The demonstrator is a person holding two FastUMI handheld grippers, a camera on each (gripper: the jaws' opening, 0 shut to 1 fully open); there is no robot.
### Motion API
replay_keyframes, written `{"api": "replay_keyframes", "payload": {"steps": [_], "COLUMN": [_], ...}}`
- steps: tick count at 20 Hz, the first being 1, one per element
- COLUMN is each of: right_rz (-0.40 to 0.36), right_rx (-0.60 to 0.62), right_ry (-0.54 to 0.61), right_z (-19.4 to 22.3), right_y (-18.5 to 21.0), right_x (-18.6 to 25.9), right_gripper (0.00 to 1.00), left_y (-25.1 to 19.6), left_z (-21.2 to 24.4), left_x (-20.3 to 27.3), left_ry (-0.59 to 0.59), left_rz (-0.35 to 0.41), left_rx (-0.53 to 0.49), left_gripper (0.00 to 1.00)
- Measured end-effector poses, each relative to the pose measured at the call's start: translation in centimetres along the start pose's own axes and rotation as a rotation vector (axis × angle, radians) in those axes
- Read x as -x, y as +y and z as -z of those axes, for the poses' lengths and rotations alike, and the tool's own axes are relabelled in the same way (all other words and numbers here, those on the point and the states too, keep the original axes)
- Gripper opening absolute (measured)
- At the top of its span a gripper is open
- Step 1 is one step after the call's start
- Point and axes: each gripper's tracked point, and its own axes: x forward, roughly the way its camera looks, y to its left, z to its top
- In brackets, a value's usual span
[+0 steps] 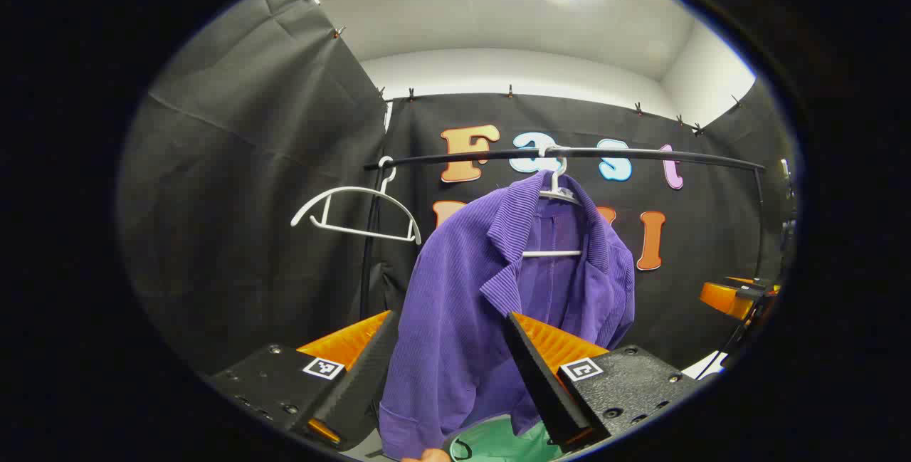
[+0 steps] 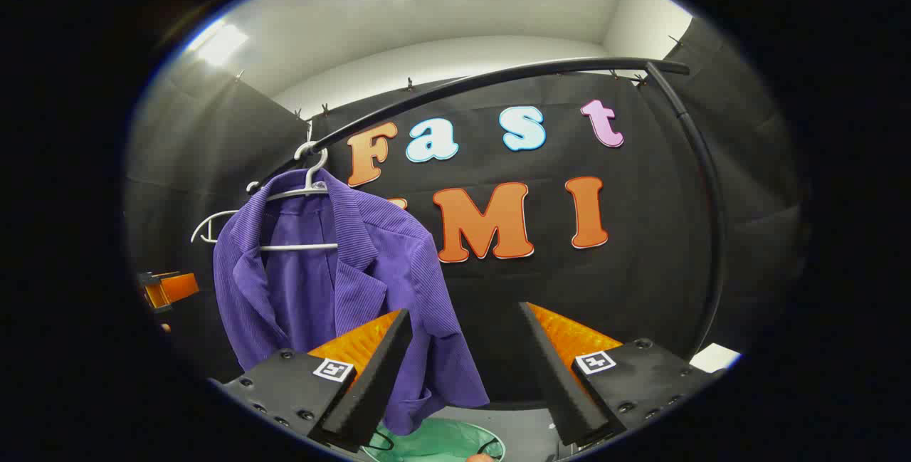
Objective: Grasp the clothes on the hanger with both hands and then place them into the laundry hamper below.
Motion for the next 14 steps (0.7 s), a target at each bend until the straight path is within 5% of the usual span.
{"api": "replay_keyframes", "payload": {"steps": [3,6,7,9,13,14], "right_rz": [-0.008,-0.009,-0.009,-0.014,-0.016,-0.015], "right_rx": [0.006,0.001,0.0,-0.003,-0.009,-0.011], "right_ry": [0.007,0.017,0.016,0.011,0.017,0.02], "right_z": [0.32,0.66,0.65,0.59,0.83,0.85], "right_y": [0.14,0.07,0.04,0.12,0.26,0.28], "right_x": [0.07,-0.32,-0.33,-0.2,-0.06,0.01], "right_gripper": [0.93,0.97,0.89,0.97,0.89,0.97], "left_y": [-0.02,0.0,0.03,-0.04,-0.08,-0.08], "left_z": [0.11,0.13,0.14,0.08,0.12,0.11], "left_x": [-0.19,-0.21,-0.23,-0.21,-0.29,-0.28], "left_ry": [-0.01,-0.001,0.0,-0.002,-0.006,-0.005], "left_rz": [-0.013,-0.015,-0.015,-0.013,-0.007,-0.006], "left_rx": [-0.013,-0.016,-0.018,-0.024,-0.025,-0.025], "left_gripper": [0.95,0.95,0.95,0.95,0.95,0.95]}}
